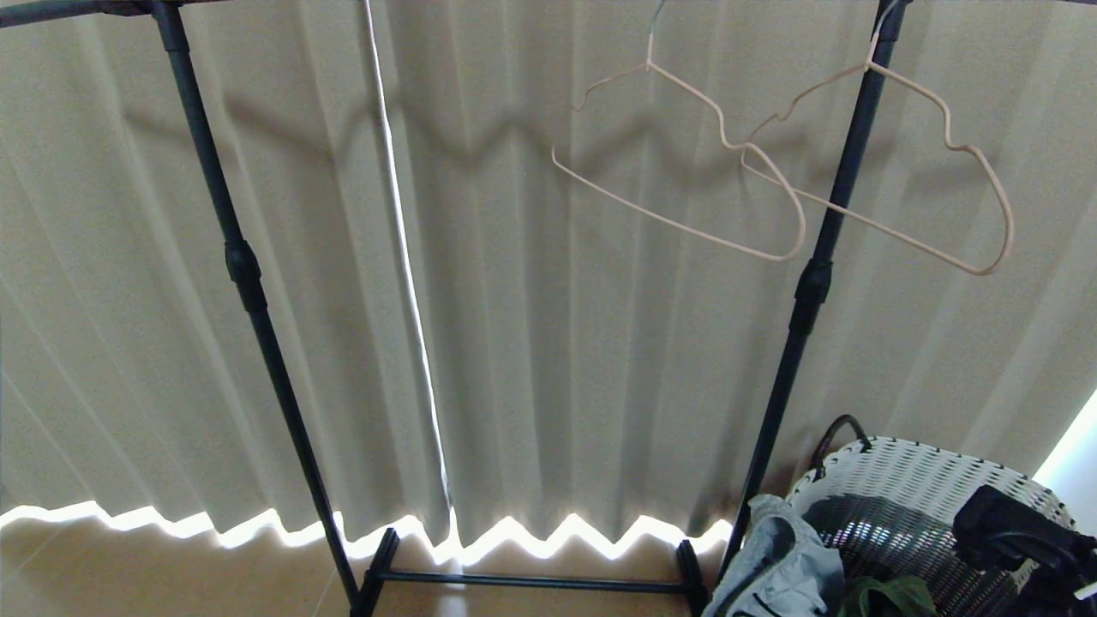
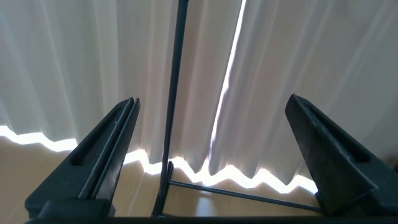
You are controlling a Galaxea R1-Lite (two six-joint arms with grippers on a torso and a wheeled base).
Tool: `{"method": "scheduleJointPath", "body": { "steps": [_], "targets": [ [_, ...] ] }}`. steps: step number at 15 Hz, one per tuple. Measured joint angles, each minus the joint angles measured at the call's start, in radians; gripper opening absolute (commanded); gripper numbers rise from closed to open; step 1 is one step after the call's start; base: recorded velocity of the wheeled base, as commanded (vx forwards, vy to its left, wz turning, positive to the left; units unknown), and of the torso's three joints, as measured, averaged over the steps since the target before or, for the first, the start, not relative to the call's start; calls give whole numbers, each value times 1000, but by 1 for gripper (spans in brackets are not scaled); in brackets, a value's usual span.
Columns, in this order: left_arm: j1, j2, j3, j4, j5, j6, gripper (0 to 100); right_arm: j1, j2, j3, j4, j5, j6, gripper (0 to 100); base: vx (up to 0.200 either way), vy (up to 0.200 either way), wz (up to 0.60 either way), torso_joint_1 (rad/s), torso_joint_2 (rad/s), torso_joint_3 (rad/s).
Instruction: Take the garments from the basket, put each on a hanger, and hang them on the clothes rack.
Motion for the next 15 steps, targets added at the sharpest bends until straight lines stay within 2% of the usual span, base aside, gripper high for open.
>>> {"method": "scheduleJointPath", "body": {
  "steps": [7, 12, 15],
  "targets": [
    [0, 0, 0, 0, 0, 0, 100, 9, 315, 18, -195, -1, -26, 100, 0, 0, 0, 0, 0, 0],
    [0, 0, 0, 0, 0, 0, 100, 3, 437, 11, -361, -20, -59, 100, 0, 0, 0, 0, 0, 0],
    [0, 0, 0, 0, 0, 0, 100, -11, 481, 4, -383, -22, -75, 100, 0, 0, 0, 0, 0, 0]
  ]
}}
